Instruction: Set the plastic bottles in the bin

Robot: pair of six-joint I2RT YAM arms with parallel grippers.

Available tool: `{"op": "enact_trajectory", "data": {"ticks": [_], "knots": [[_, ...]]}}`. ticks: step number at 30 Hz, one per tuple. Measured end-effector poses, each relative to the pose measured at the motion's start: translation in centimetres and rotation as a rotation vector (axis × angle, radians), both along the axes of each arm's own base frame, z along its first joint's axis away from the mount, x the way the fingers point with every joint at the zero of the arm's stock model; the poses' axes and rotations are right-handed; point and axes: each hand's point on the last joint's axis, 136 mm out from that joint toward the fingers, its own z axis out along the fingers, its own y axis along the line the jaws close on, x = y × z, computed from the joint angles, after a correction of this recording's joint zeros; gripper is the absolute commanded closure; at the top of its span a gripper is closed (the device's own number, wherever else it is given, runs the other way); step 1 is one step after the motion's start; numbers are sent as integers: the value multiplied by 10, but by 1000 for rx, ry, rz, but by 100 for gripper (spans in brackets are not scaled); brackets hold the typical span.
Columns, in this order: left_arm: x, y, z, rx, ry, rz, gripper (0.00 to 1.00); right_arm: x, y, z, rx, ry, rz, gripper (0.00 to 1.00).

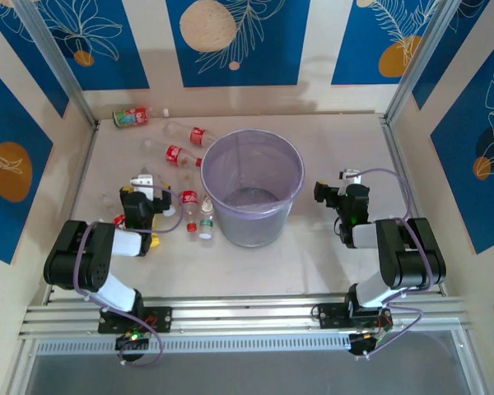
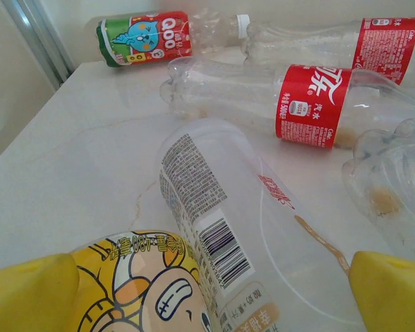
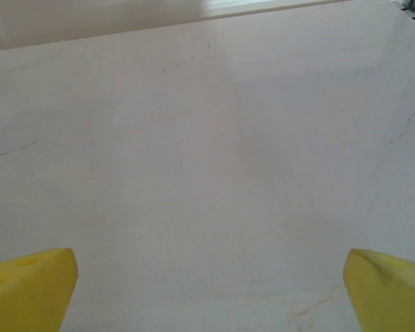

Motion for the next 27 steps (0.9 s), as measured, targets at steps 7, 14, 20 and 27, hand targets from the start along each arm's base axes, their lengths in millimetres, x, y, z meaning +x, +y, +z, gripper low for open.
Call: {"op": "enact_trajectory", "data": {"ticks": [7,14,20,27], "knots": [[0,0,0,0,0,0,0,0,0,0,0,0,0,1],[0,0,0,-1,0,-1,0,0,0,0,0,1,0,1],[1,-1,0,-1,3,-4,0,0,0,0,4,1,6,1],[1,-2,0,-4,4,-10,0,0,1,-1,8,5,12,1]]}}
